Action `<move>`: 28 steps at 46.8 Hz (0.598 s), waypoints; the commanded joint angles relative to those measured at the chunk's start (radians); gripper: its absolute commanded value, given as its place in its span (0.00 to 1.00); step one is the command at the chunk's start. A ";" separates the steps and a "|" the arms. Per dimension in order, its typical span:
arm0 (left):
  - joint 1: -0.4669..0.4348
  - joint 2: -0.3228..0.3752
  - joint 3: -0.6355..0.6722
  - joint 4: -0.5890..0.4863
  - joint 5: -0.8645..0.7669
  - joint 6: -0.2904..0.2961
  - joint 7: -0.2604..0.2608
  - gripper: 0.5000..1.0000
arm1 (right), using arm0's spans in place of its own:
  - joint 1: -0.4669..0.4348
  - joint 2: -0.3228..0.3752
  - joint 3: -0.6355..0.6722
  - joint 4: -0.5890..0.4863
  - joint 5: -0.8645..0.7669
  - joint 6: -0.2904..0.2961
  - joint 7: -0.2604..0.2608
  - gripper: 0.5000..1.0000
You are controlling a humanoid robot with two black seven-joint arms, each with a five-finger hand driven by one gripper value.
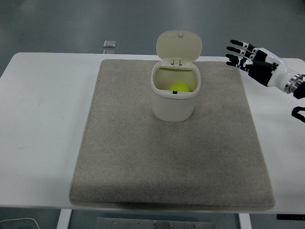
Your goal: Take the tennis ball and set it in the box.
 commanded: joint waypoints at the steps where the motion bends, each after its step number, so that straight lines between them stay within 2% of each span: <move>1: 0.000 0.000 0.000 0.000 0.000 0.000 0.000 0.98 | 0.000 0.010 -0.005 -0.011 0.063 -0.017 -0.021 0.79; 13: -0.001 0.000 0.000 0.000 0.000 0.000 0.000 0.98 | 0.000 0.010 -0.003 -0.012 0.195 0.009 -0.088 0.79; 28: 0.000 0.000 0.000 0.000 0.000 0.000 0.000 0.98 | -0.005 0.005 0.003 -0.012 0.204 -0.002 -0.071 0.80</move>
